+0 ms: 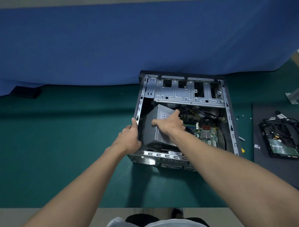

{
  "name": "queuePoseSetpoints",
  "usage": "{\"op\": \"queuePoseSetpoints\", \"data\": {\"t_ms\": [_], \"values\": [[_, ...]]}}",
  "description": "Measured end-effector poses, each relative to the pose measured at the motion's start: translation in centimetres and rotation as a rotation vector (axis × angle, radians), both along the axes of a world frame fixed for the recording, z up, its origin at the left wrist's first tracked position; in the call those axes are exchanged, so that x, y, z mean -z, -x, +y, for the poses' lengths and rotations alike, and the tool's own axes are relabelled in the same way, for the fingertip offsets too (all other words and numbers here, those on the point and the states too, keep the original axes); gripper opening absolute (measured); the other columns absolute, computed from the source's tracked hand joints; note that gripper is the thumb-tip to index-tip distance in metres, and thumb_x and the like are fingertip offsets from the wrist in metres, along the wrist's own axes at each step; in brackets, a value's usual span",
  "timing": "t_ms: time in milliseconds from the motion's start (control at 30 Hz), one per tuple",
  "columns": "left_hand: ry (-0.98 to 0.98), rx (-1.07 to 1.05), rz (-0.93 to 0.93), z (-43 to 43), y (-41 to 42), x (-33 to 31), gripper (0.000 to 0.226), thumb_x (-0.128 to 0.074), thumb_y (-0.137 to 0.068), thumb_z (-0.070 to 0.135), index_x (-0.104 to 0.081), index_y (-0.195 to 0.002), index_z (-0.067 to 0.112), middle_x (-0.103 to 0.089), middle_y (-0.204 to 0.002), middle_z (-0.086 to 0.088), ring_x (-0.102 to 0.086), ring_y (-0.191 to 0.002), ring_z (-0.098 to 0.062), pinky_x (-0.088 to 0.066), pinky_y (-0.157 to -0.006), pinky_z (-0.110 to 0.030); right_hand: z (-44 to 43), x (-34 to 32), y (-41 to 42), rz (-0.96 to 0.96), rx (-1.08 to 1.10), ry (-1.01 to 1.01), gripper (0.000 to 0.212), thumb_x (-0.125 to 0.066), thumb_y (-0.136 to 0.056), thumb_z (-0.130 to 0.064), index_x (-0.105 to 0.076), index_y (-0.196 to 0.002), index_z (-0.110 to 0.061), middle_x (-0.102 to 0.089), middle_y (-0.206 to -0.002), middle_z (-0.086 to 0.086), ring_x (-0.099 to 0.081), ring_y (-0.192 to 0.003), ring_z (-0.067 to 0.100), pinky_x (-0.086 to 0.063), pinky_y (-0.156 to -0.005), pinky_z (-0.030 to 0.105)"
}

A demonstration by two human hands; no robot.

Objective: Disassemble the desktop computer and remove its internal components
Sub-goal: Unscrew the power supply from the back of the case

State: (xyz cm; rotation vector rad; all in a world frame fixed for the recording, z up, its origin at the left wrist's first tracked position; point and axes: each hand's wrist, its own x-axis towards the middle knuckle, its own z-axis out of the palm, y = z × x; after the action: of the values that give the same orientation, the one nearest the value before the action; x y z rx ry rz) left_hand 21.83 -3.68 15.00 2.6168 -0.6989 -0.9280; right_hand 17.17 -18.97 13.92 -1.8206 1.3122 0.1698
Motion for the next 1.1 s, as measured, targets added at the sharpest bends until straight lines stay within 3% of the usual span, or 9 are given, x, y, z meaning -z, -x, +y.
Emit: {"op": "queuePoseSetpoints", "data": {"t_ms": [100,333,400,500,600,800,867,967,1100], "values": [[0.133,-0.058,0.062,0.7,-0.1,0.2,0.086,-0.054,-0.095,0.037,0.006,-0.155,0.022,-0.032,-0.154,-0.008,-0.033,-0.138,-0.031,-0.032,-0.111,-0.044,-1.3,-1.0,1.0,-0.061,0.01,0.015,0.096,-0.078,-0.054,-0.052,-0.03,-0.132,-0.023,-0.06,-0.106,0.007,-0.058,-0.093,0.03,-0.051,-0.083,0.044],[0.521,-0.324,0.028,-1.5,-0.5,-1.4,0.067,-0.036,-0.096,0.06,-0.019,-0.153,0.029,-0.029,-0.156,0.008,-0.028,-0.143,-0.016,-0.024,-0.112,-0.036,-5.0,-5.2,4.9,-0.408,0.212,-0.277,0.073,-0.077,-0.052,-0.05,-0.054,-0.113,-0.017,-0.063,-0.094,0.003,-0.061,-0.081,0.019,-0.046,-0.056,0.029],[0.637,-0.432,0.148,-3.1,-0.6,-2.5,0.059,-0.033,-0.098,0.06,-0.034,-0.149,0.029,-0.038,-0.151,0.011,-0.036,-0.137,-0.012,-0.025,-0.112,-0.032,-6.1,-6.2,6.1,-0.455,0.23,-0.379,0.071,-0.077,-0.048,-0.048,-0.06,-0.109,-0.015,-0.063,-0.101,0.003,-0.06,-0.089,0.022,-0.05,-0.068,0.036],[0.823,-0.628,0.453,-5.5,-0.4,-4.0,0.048,-0.032,-0.099,0.058,-0.059,-0.123,0.026,-0.059,-0.129,0.007,-0.058,-0.112,-0.01,-0.037,-0.107,-0.037,-7.8,-8.0,8.1,-0.545,0.223,-0.652,0.048,-0.077,-0.053,-0.044,-0.067,-0.09,-0.015,-0.067,-0.081,0.006,-0.064,-0.065,0.022,-0.054,-0.066,0.034],[0.886,-0.672,0.636,-7.5,0.4,-5.0,0.062,-0.024,-0.099,0.061,-0.059,-0.128,0.019,-0.062,-0.131,-0.007,-0.056,-0.122,-0.025,-0.036,-0.109,-0.049,-9.5,-8.8,9.9,-0.554,0.22,-0.894,0.043,-0.078,-0.049,-0.048,-0.068,-0.077,-0.017,-0.066,-0.075,0.008,-0.062,-0.063,0.025,-0.051,-0.075,0.042],[0.945,-0.644,0.758,-11.5,2.2,-7.1,0.079,-0.01,-0.09,0.074,-0.068,-0.102,0.022,-0.075,-0.079,-0.008,-0.073,-0.069,-0.022,-0.057,-0.053,-0.032,-12.6,-9.1,11.5,-0.662,0.32,-1.143,0.04,-0.079,-0.051,-0.049,-0.067,-0.068,-0.015,-0.064,-0.071,0.006,-0.059,-0.057,0.024,-0.051,-0.068,0.041],[1.019,-0.634,0.766,-12.6,2.6,-7.9,0.082,-0.009,-0.088,0.077,-0.07,-0.105,0.024,-0.075,-0.088,-0.009,-0.073,-0.077,-0.024,-0.058,-0.059,-0.037,-13.3,-9.0,11.5,-0.726,0.313,-1.176,0.035,-0.073,-0.06,-0.052,-0.067,-0.062,-0.018,-0.064,-0.07,0.003,-0.058,-0.057,0.021,-0.05,-0.068,0.038],[1.045,-0.562,0.818,-14.5,3.3,-8.7,0.09,-0.008,-0.082,0.082,-0.051,-0.137,0.025,-0.062,-0.128,-0.013,-0.058,-0.119,-0.031,-0.04,-0.103,-0.056,-14.3,-8.5,11.1,-0.82,0.283,-1.237,0.032,-0.069,-0.066,-0.052,-0.067,-0.068,-0.021,-0.066,-0.078,0.002,-0.06,-0.066,0.023,-0.051,-0.072,0.039],[1.092,-0.536,0.882,-15.7,3.8,-10.5,0.099,-0.023,-0.075,0.088,-0.053,-0.134,0.014,-0.061,-0.131,-0.014,-0.053,-0.126,-0.031,-0.032,-0.113,-0.049,-15.4,-8.1,10.6,-0.983,0.316,-1.274,0.032,-0.066,-0.071,-0.051,-0.071,-0.083,-0.022,-0.067,-0.089,0.005,-0.063,-0.075,0.027,-0.049,-0.079,0.042]]}}
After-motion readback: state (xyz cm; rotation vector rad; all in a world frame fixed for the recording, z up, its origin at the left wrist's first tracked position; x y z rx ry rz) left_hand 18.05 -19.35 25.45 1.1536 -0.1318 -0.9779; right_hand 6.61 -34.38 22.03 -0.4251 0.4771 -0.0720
